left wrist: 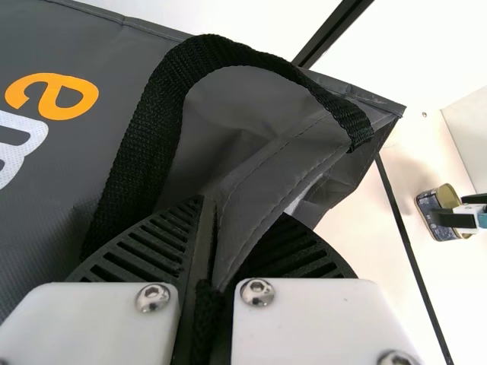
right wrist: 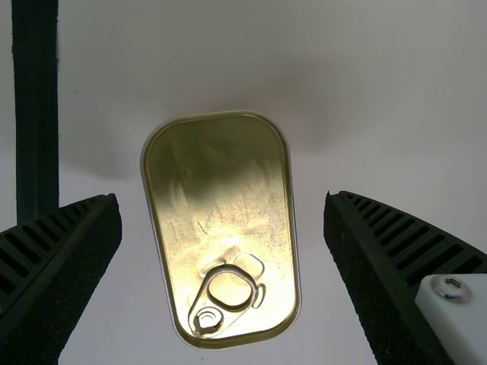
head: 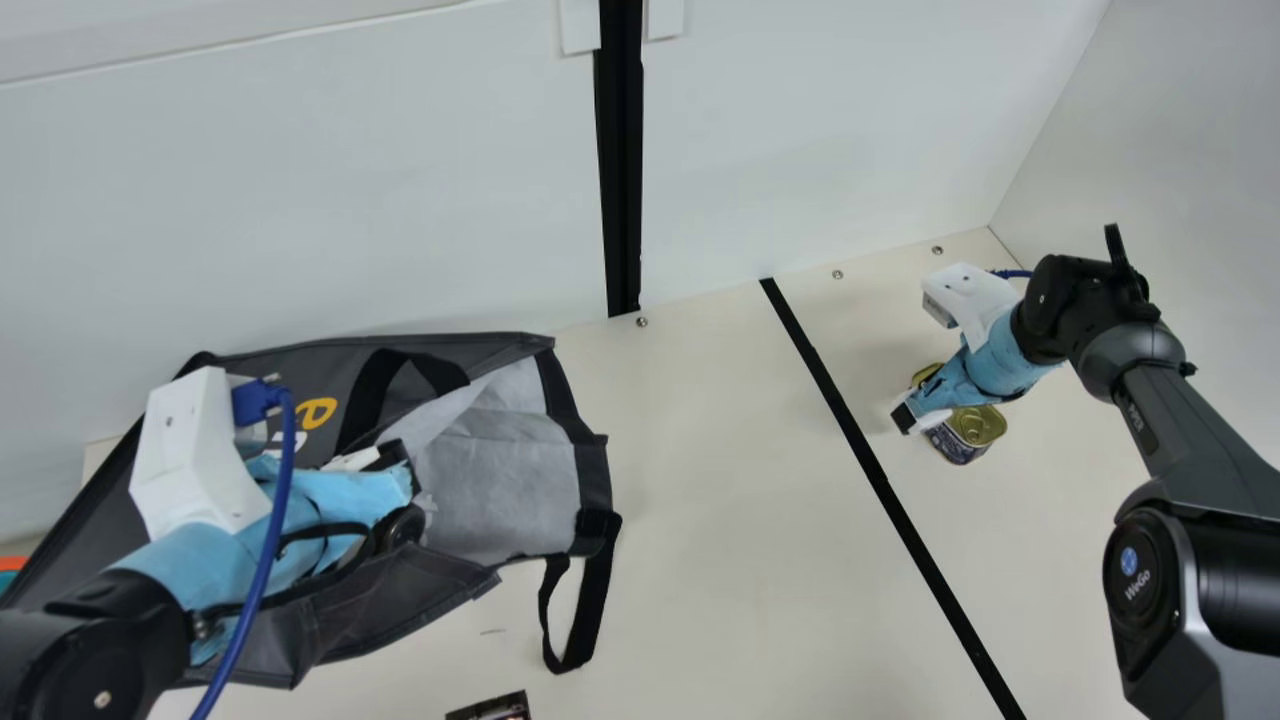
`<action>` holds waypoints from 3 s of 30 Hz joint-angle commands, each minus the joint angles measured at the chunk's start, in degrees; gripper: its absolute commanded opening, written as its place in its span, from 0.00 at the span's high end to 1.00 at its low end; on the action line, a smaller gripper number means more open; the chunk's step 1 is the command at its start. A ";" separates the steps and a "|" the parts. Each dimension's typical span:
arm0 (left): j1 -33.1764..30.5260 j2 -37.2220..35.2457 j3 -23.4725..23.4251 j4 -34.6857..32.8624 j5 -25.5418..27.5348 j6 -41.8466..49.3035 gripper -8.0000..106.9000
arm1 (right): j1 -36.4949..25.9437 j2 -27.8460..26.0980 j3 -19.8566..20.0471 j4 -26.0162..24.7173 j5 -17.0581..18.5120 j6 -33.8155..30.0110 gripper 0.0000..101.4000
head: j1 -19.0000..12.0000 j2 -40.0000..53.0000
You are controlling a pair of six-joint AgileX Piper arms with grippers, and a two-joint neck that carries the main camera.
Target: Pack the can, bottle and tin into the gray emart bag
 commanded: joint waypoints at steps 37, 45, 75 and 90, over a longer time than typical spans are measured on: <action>0.00 0.00 0.00 0.00 0.00 0.00 0.84 | 0.62 -0.41 -0.53 1.53 1.09 -1.32 1.00 | -1.30 -0.14; 0.00 0.00 0.00 0.00 0.00 0.00 0.84 | 1.71 -3.18 0.74 2.20 0.98 -2.17 1.00 | -1.30 -0.14; 0.00 0.00 0.00 0.00 0.00 0.00 0.84 | 8.91 -14.72 7.62 2.97 1.36 -3.34 1.00 | -1.30 -0.14; 0.00 0.00 0.00 0.00 0.00 0.00 0.84 | 13.59 -20.73 12.40 2.90 1.67 -3.30 1.00 | -1.30 -0.14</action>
